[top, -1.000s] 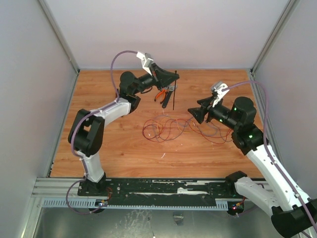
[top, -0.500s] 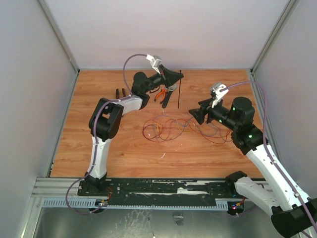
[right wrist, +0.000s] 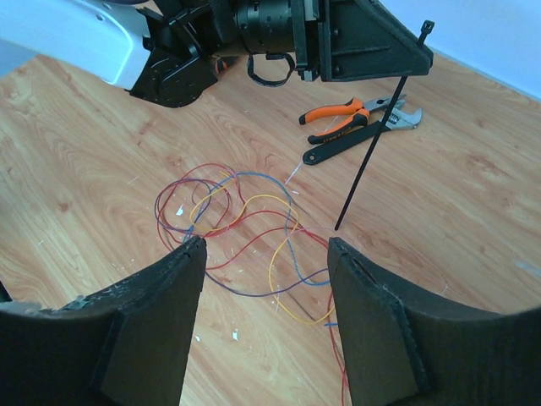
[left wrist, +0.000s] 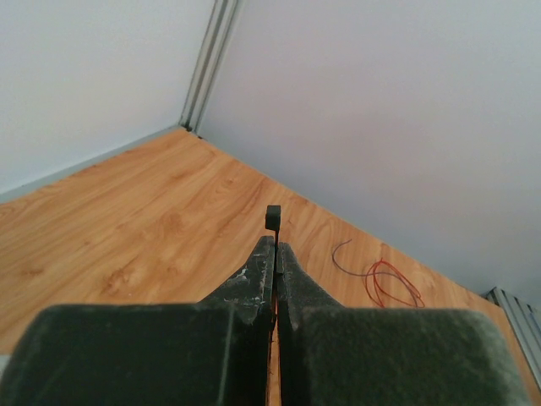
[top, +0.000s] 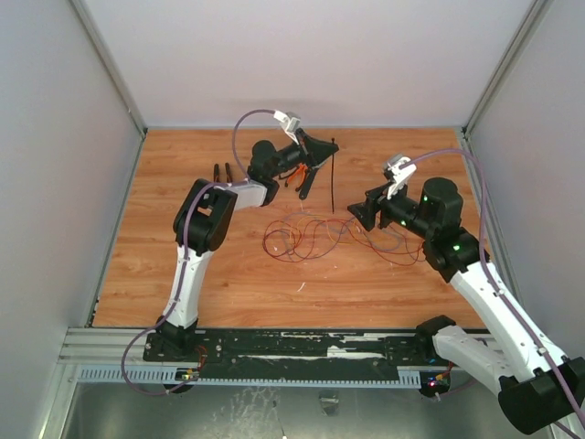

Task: Zip-tie the wires
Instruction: Move the cable to the center of the board.

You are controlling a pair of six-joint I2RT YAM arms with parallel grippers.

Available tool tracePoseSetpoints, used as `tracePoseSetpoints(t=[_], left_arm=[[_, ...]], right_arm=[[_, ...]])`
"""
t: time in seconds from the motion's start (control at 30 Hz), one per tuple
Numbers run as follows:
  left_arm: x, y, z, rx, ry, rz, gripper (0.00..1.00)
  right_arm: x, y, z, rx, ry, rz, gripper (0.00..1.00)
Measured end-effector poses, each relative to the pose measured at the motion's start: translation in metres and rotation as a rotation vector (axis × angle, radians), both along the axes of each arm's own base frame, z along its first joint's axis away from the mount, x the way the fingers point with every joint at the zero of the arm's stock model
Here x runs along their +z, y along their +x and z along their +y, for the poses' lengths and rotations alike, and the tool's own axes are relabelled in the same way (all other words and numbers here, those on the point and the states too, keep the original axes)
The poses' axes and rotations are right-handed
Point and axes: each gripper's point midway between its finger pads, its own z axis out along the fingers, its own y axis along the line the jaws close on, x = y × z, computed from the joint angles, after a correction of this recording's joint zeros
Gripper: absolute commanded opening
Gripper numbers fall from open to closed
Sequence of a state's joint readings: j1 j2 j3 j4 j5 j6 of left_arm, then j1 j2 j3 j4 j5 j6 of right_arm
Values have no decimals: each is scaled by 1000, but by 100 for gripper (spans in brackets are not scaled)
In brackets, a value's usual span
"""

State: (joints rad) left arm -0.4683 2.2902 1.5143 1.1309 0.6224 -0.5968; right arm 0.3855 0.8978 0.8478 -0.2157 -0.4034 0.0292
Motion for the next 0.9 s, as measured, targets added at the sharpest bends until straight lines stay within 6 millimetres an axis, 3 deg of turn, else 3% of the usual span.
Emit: tracePoseSetpoints(t=[0.17, 0.53, 0.77, 0.9], left_arm=[[-4, -7, -2, -6, -10, -2, 0], [-48, -32, -8, -25, 23, 81, 0], [-49, -41, -12, -43, 11, 85, 0], [-52, -47, -13, -56, 12, 94, 0]], right_arm=[[-7, 3, -1, -6, -8, 22, 61], [-38, 9, -4, -34, -23, 140, 64], [-67, 2, -6, -42, -32, 226, 68], [-84, 0, -5, -42, -34, 283, 82]])
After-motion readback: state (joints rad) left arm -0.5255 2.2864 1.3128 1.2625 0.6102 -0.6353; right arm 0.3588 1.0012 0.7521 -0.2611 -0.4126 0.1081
